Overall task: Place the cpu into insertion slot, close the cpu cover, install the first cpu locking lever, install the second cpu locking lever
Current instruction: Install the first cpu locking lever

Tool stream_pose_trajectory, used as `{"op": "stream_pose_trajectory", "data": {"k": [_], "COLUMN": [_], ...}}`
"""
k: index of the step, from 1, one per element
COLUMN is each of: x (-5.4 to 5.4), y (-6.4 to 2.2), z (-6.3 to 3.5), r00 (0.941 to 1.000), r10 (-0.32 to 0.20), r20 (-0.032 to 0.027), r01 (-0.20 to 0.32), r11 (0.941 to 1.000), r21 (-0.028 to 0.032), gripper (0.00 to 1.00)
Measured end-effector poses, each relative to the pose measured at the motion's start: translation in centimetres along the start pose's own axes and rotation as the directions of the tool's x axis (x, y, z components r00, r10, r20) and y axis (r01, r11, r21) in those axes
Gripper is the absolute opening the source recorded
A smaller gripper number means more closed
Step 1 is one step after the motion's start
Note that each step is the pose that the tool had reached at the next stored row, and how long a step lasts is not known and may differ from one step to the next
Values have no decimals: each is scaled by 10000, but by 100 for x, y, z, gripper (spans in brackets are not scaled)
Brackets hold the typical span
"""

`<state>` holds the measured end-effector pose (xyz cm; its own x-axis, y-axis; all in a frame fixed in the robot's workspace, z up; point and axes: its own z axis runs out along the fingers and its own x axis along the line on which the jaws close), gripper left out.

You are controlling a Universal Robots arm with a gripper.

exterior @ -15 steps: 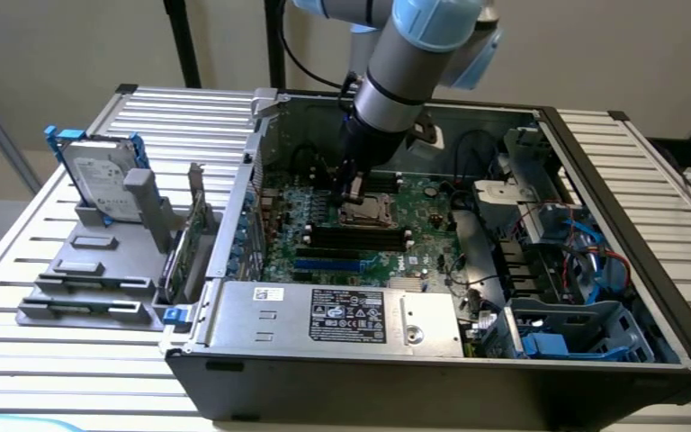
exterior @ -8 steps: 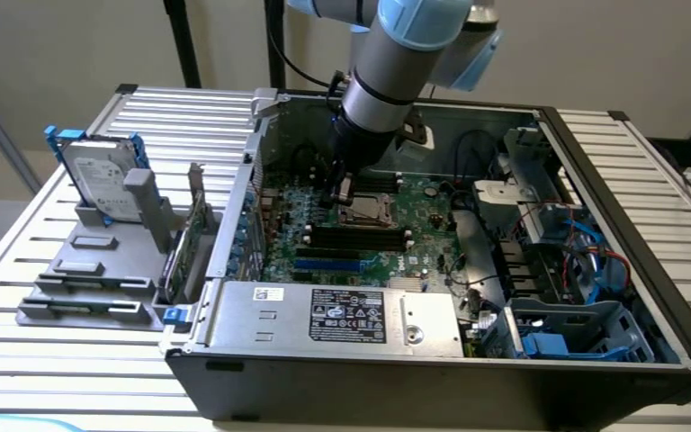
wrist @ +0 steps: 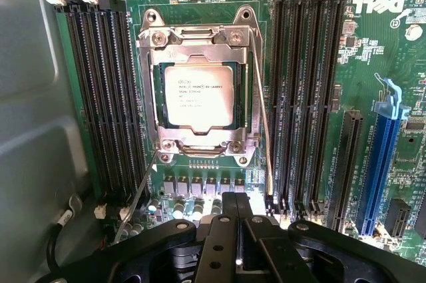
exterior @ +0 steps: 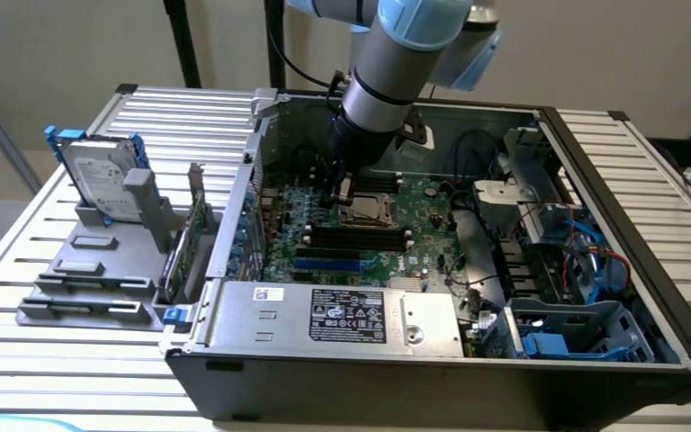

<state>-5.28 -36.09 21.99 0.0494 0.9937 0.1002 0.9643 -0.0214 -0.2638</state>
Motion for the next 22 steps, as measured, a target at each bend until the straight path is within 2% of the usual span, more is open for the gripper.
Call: {"op": "stream_pose_trajectory", "data": {"k": [8, 10, 13, 15, 22], "x": [-4, -5, -5, -5, -5], "y": [-12, -29, -46, -50, -55], "z": [2, 3, -1, -3, -5], "r00": [10000, 9999, 9994, 9987, 9940], "r10": [20, 78, 247, 399, 974], "r20": [-15, -79, -226, -303, -491], "r01": [-20, -78, -248, -400, -977], "r11": [10000, 10000, 9997, 9992, 9952], "r21": [-1, -6, -16, -25, -44], "gripper": [11, 11, 11, 11, 11]}}
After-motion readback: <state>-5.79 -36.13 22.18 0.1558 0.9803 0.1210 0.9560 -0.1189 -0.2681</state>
